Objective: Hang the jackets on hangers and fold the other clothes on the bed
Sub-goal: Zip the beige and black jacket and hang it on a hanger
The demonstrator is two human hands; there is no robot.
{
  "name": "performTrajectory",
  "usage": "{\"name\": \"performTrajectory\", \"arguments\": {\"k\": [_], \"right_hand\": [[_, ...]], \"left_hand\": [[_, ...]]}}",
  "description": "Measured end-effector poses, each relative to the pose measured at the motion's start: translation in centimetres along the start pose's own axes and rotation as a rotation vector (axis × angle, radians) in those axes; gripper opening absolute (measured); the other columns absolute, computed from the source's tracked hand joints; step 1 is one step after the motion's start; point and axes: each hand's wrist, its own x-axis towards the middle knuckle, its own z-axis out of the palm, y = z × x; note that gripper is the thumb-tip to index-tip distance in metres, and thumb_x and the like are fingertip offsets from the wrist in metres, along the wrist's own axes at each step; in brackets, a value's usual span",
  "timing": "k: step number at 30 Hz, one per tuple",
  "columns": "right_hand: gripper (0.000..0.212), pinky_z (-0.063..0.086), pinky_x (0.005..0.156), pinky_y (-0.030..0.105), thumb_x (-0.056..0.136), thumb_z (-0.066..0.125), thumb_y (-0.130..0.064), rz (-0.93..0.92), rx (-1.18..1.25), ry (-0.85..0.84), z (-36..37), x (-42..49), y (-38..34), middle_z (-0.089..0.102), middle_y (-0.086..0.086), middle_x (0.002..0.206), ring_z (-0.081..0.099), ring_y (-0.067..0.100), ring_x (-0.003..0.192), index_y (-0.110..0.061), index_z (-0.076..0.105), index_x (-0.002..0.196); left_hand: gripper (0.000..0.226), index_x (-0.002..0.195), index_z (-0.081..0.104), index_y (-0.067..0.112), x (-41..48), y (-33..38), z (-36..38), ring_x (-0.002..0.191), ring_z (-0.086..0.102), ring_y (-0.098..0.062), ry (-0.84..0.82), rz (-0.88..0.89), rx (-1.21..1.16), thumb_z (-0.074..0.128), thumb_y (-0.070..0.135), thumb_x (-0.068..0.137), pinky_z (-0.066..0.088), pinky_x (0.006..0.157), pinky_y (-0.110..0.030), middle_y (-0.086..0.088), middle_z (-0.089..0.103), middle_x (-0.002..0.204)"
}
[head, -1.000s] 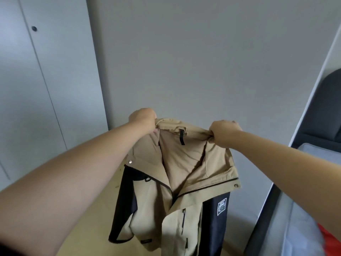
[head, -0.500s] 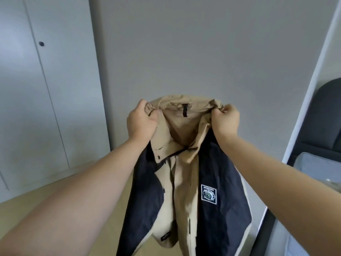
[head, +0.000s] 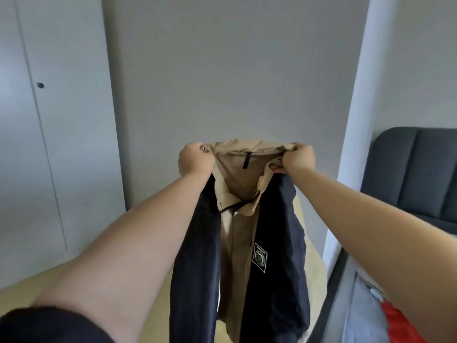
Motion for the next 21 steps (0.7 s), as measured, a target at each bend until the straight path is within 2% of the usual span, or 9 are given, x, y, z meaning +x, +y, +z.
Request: {"name": "performTrajectory", "arguments": {"k": [2, 6, 8, 10, 13, 15, 17, 19, 21], "right_hand": [[0.03, 0.049, 0.037, 0.023, 0.088, 0.033, 0.015, -0.074, 0.05, 0.071, -2.3, -0.7, -2.5, 0.059, 0.011, 0.079, 0.064, 0.023, 0.05, -0.003, 0.057, 0.087], [0.034, 0.055, 0.056, 0.027, 0.079, 0.034, 0.01, -0.295, -0.02, 0.289, -6.8, -2.6, -7.7, 0.059, 0.002, 0.078, 0.063, 0.021, 0.074, -0.011, 0.059, 0.085], [0.034, 0.044, 0.058, 0.014, 0.073, 0.033, 0.007, -0.409, -0.097, 0.373, -9.2, -4.1, -10.4, 0.055, -0.007, 0.073, 0.054, 0.01, 0.07, -0.016, 0.056, 0.083], [0.035, 0.035, 0.048, 0.007, 0.069, 0.032, 0.007, -0.499, -0.117, 0.431, -11.7, -5.6, -13.0, 0.052, -0.011, 0.07, 0.047, 0.0, 0.064, -0.017, 0.053, 0.082], [0.036, 0.035, 0.049, 0.011, 0.071, 0.031, 0.007, -0.593, -0.109, 0.544, -15.2, -7.9, -16.4, 0.05, -0.014, 0.069, 0.044, -0.002, 0.062, -0.016, 0.054, 0.086], [0.034, 0.032, 0.051, 0.013, 0.074, 0.032, 0.005, -0.647, -0.133, 0.611, -17.4, -9.2, -18.2, 0.05, -0.015, 0.069, 0.045, -0.002, 0.063, -0.018, 0.053, 0.086], [0.031, 0.03, 0.05, 0.015, 0.076, 0.034, 0.003, -0.731, -0.211, 0.678, -19.8, -10.3, -19.6, 0.051, -0.012, 0.07, 0.046, 0.005, 0.063, -0.018, 0.052, 0.087], [0.027, 0.027, 0.055, 0.025, 0.076, 0.037, 0.0, -0.805, -0.324, 0.775, -22.3, -10.9, -20.4, 0.052, -0.007, 0.074, 0.045, 0.017, 0.068, -0.017, 0.053, 0.089], [0.024, 0.024, 0.059, 0.029, 0.076, 0.04, -0.003, -0.821, -0.404, 0.855, -24.4, -11.0, -20.2, 0.052, -0.005, 0.076, 0.043, 0.021, 0.071, -0.015, 0.054, 0.091]], "left_hand": [[0.021, 0.057, 0.037, 0.013, -0.6, 3.7, -0.8, 0.059, 0.036, -0.025, 0.022, -0.01, -0.097, 0.043, -0.002, 0.07, 0.024, 0.048, -0.028, -0.004, 0.042, 0.057], [0.025, 0.082, 0.065, 0.019, -2.2, 10.9, -2.5, 0.082, 0.058, -0.028, 0.079, 0.015, -0.29, 0.046, 0.003, 0.078, 0.04, 0.067, -0.025, -0.006, 0.067, 0.089], [0.032, 0.093, 0.068, 0.021, -3.0, 14.2, -3.5, 0.091, 0.061, -0.024, 0.136, 0.078, -0.358, 0.046, 0.001, 0.079, 0.042, 0.072, -0.024, -0.002, 0.068, 0.099], [0.035, 0.095, 0.066, 0.022, -3.9, 17.3, -4.6, 0.093, 0.062, -0.023, 0.161, 0.152, -0.409, 0.046, -0.002, 0.078, 0.049, 0.077, -0.027, 0.001, 0.068, 0.098], [0.036, 0.095, 0.063, 0.02, -6.0, 21.6, -6.0, 0.091, 0.062, -0.023, 0.161, 0.236, -0.474, 0.042, -0.003, 0.077, 0.051, 0.077, -0.031, 0.005, 0.066, 0.091], [0.036, 0.098, 0.062, 0.018, -7.7, 24.0, -6.5, 0.09, 0.059, -0.023, 0.18, 0.281, -0.517, 0.039, -0.003, 0.079, 0.05, 0.078, -0.033, 0.001, 0.067, 0.096], [0.036, 0.101, 0.06, 0.017, -9.3, 25.6, -6.7, 0.085, 0.054, -0.02, 0.224, 0.341, -0.554, 0.037, -0.003, 0.081, 0.046, 0.074, -0.032, -0.001, 0.066, 0.099], [0.037, 0.104, 0.059, 0.017, -10.7, 27.0, -6.2, 0.081, 0.049, -0.016, 0.244, 0.417, -0.553, 0.036, -0.003, 0.083, 0.04, 0.069, -0.029, 0.0, 0.065, 0.099], [0.036, 0.105, 0.059, 0.016, -11.9, 27.7, -5.0, 0.08, 0.047, -0.015, 0.233, 0.469, -0.518, 0.036, -0.003, 0.084, 0.036, 0.067, -0.028, 0.0, 0.064, 0.098]]}}
